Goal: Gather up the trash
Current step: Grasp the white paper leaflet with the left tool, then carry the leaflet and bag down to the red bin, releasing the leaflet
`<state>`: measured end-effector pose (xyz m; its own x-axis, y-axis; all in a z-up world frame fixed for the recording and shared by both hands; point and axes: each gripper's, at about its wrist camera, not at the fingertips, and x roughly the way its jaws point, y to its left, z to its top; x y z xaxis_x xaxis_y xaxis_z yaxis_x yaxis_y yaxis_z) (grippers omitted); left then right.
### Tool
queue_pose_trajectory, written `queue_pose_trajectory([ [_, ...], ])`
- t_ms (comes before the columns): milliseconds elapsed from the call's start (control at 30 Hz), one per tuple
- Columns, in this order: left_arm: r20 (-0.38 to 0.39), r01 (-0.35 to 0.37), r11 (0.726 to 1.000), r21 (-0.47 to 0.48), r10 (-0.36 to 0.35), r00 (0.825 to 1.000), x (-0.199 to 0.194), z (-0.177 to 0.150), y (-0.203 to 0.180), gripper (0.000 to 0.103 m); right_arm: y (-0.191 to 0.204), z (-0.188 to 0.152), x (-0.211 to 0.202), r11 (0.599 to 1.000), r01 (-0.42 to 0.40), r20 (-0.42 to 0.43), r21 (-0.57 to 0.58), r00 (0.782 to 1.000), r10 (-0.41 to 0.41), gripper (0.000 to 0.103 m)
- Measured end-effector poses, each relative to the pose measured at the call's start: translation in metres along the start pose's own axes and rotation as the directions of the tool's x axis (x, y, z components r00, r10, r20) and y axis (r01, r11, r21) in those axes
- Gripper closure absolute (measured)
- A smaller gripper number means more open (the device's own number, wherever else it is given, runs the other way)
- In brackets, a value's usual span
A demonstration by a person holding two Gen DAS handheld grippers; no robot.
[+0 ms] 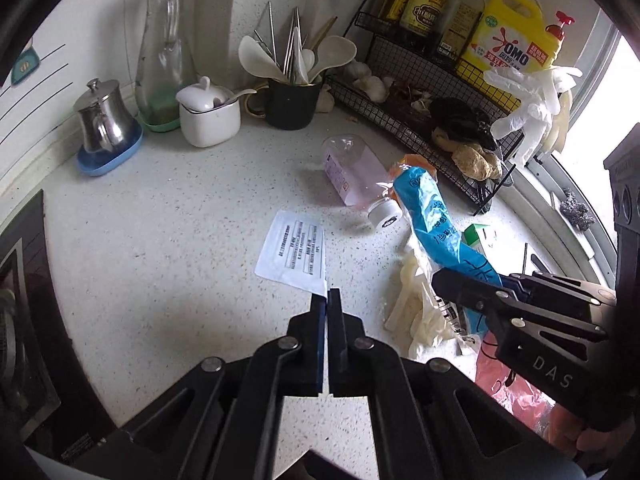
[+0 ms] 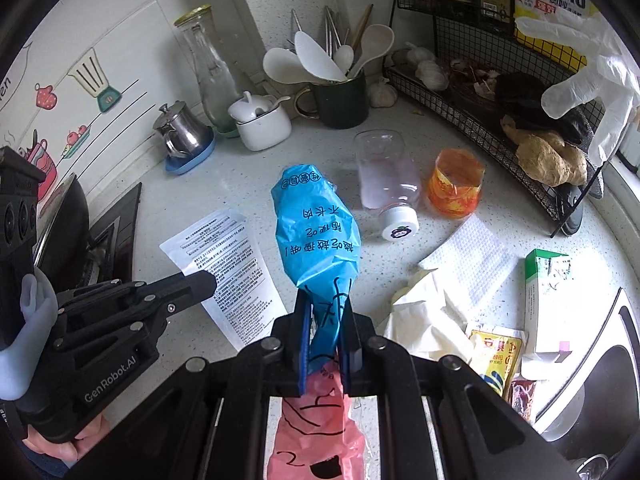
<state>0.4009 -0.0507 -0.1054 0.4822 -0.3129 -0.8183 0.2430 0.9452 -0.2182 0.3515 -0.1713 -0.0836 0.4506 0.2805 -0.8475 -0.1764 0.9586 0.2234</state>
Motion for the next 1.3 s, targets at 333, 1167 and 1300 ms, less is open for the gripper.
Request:
queue_pose_trajectory([
  [333, 0.03, -0.017, 1.0, -0.004, 0.017, 0.999, -0.065, -0.076, 0.019, 0.103, 0.054, -0.06, -0.027, 0.999, -0.01, 0.002, -0.039, 1.0, 0.01, 0.093],
  [1167, -0.124, -0.037, 0.999, -0.021, 0.034, 0.992, -0.085, -0.294, 0.071, 0.103, 0.129, -0.235, 0.013, 0.996, 0.018, -0.182, -0.088, 0.983, -0.034, 0.093],
  [1300, -0.168, -0.049, 0.998, -0.027, 0.044, 0.985, -0.053, -0.318, 0.081, 0.103, 0.12, -0.259, 0.046, 0.996, 0.031, -0.23, -0.086, 0.972, -0.05, 0.093],
])
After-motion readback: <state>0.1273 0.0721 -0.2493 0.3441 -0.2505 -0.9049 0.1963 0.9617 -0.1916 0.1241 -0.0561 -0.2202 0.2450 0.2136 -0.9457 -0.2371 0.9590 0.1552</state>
